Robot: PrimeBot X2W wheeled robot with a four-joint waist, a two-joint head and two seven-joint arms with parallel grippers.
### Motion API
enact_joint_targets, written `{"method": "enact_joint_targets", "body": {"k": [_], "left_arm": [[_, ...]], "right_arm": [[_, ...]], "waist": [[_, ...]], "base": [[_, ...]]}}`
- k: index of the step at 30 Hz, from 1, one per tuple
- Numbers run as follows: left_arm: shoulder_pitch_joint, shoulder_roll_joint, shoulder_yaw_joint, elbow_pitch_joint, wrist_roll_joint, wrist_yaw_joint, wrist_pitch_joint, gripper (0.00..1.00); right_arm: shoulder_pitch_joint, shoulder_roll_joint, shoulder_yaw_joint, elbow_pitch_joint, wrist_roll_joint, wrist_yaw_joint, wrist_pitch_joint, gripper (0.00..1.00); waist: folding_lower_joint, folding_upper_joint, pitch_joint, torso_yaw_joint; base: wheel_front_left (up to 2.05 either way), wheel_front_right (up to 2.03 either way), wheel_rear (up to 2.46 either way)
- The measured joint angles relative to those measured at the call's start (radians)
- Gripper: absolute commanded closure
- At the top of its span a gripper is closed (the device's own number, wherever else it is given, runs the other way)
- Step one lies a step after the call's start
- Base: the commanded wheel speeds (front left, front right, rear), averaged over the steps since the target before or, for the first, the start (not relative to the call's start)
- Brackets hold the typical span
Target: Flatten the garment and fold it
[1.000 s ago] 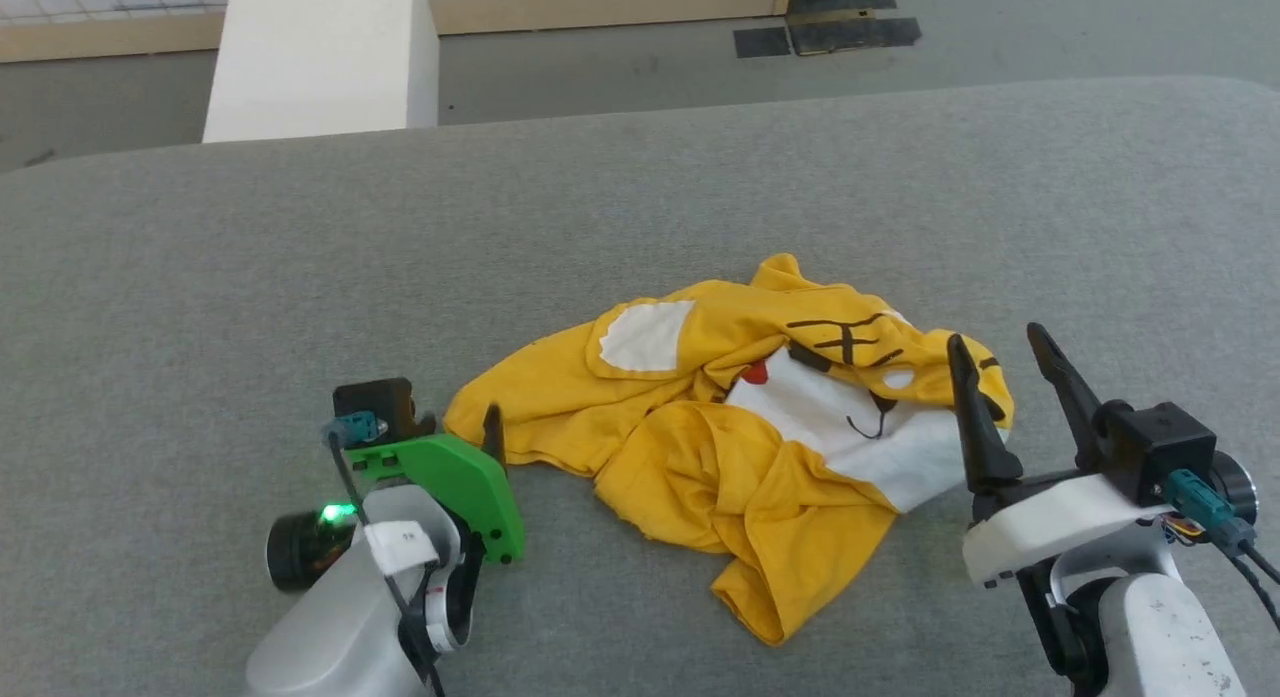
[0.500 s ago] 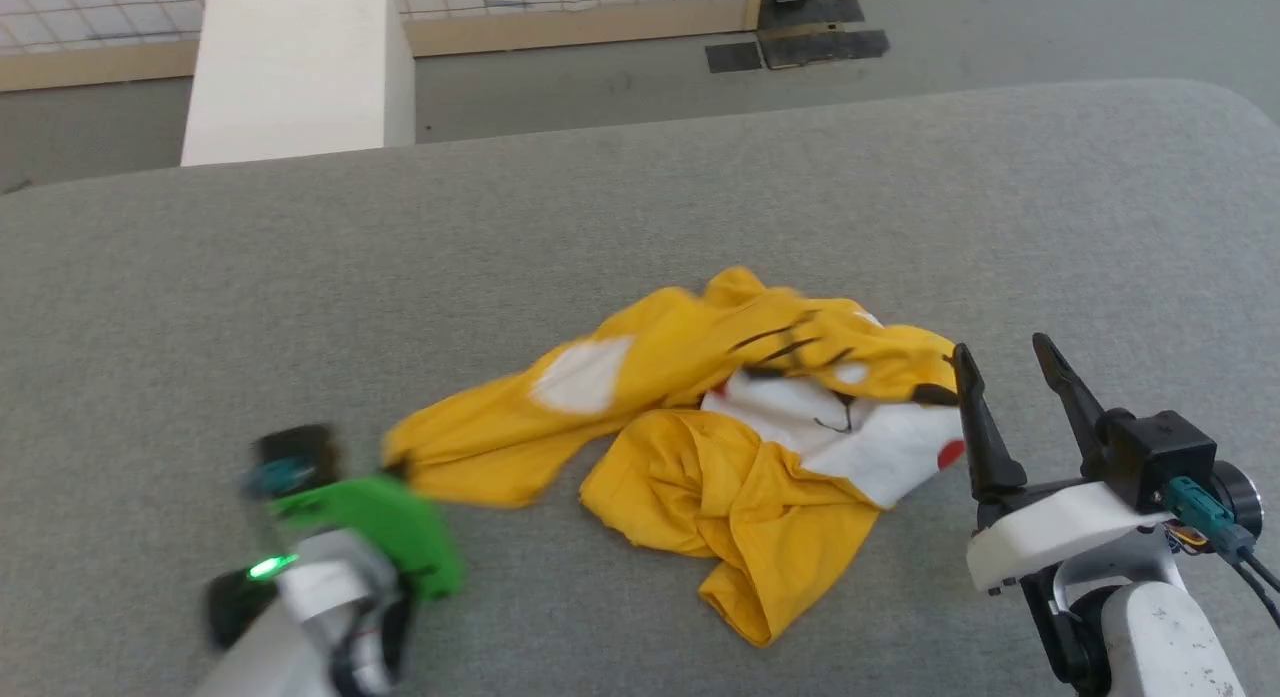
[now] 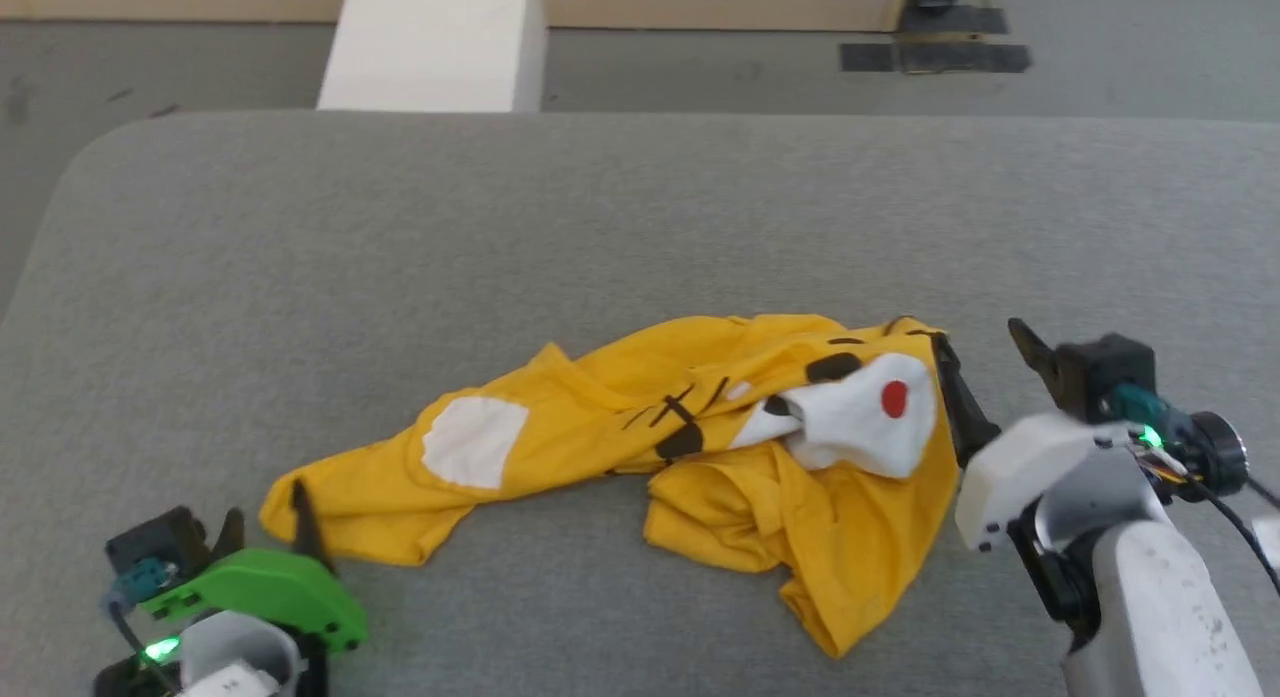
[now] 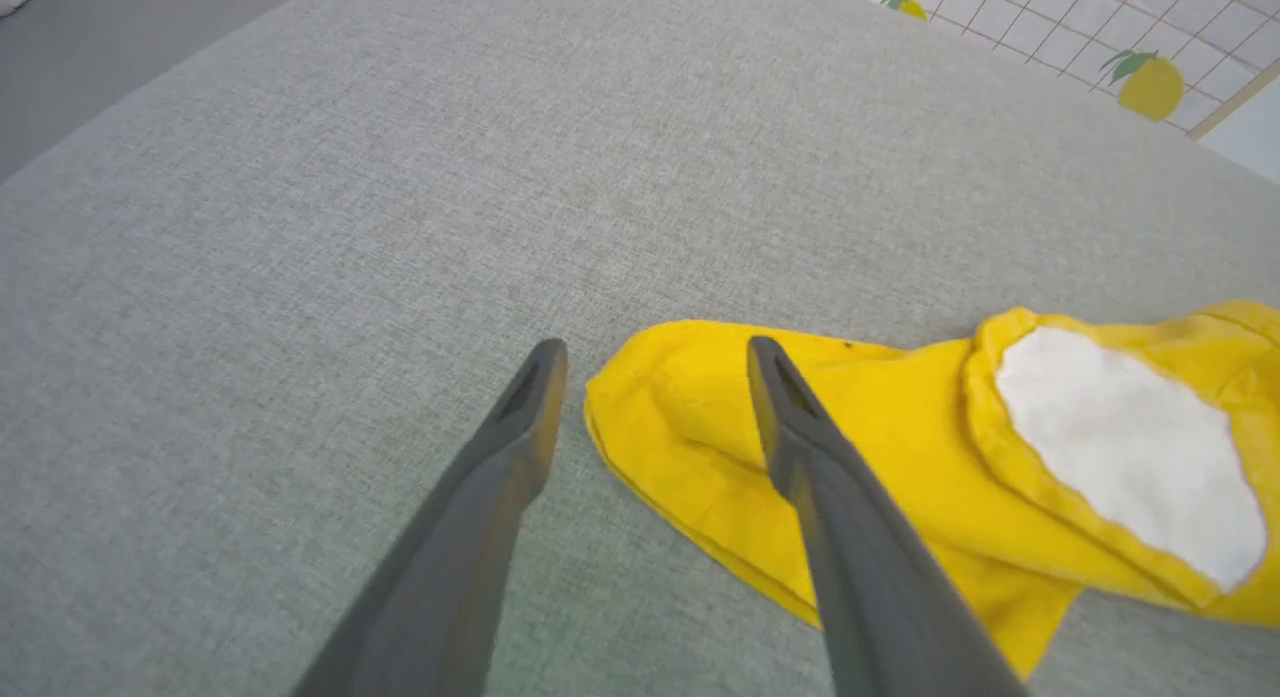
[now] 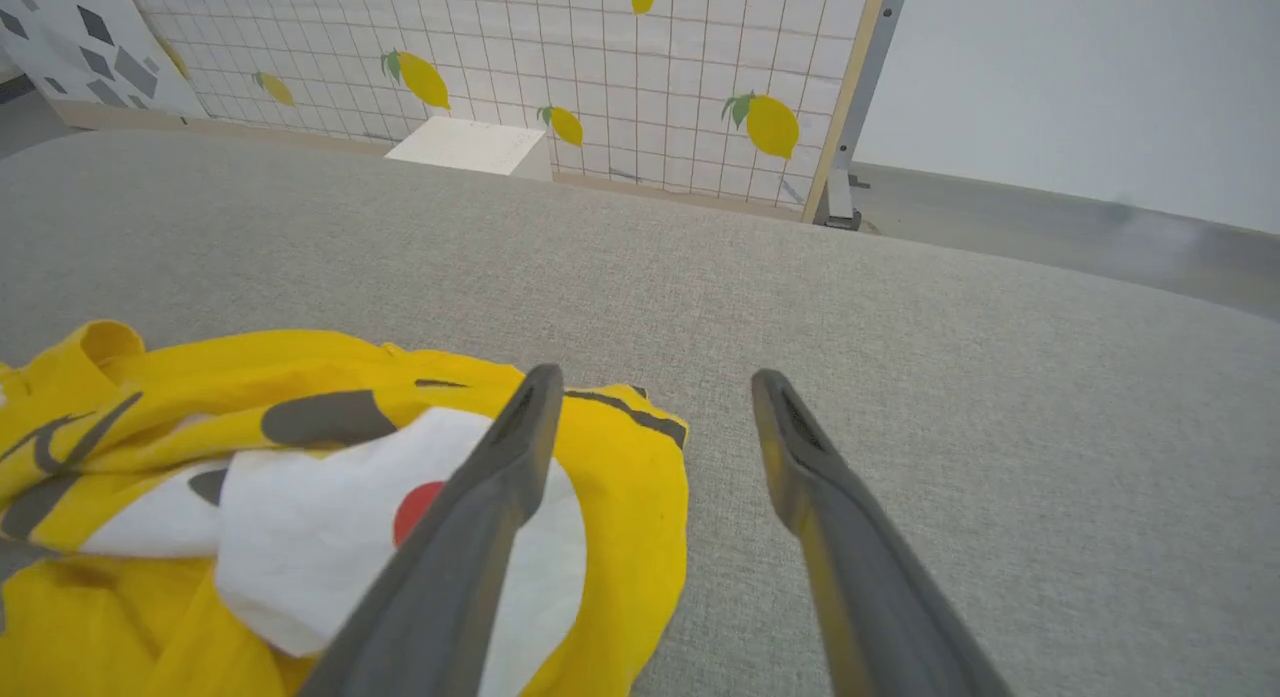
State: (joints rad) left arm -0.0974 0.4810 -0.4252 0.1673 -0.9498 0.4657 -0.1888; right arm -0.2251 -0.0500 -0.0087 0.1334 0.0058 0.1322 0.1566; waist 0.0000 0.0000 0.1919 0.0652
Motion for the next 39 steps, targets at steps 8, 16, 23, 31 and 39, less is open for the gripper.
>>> {"method": "enact_joint_targets", "body": {"k": [8, 16, 23, 31, 39], "left_arm": [[-0.052, -0.121, 0.066, -0.051, 0.165, -0.105, -0.066, 0.0], [-0.055, -0.249, 0.16, -0.008, 0.32, -0.219, -0.068, 0.0], [-0.03, -0.263, 0.207, 0.028, 0.353, -0.255, -0.068, 0.0], [-0.024, -0.261, 0.222, 0.049, 0.359, -0.277, -0.068, 0.0], [-0.021, -0.262, 0.217, 0.057, 0.362, -0.29, -0.068, 0.0]], "right_arm": [[-0.081, -0.005, -0.016, 0.127, 0.016, 0.0, 0.334, 0.0], [-0.074, -0.007, 0.009, 0.034, 0.029, 0.0, 0.378, 1.0], [0.235, -0.024, 0.15, -0.324, 0.142, 0.0, 0.538, 1.0], [0.499, -0.083, 0.207, -0.467, 0.223, 0.0, 0.706, 0.0], [0.374, -0.055, 0.127, -0.468, 0.142, 0.0, 0.462, 0.0]], "waist": [[0.0, 0.0, 0.038, 0.069], [0.0, 0.0, 0.042, 0.07], [0.0, 0.0, -0.008, 0.032], [0.0, 0.0, -0.043, -0.034], [0.0, 0.0, -0.068, -0.047]], "base": [[0.0, 0.0, 0.0], [0.0, 0.0, 0.0], [0.0, 0.0, 0.0], [0.0, 0.0, 0.0], [0.0, 0.0, 0.0]]}}
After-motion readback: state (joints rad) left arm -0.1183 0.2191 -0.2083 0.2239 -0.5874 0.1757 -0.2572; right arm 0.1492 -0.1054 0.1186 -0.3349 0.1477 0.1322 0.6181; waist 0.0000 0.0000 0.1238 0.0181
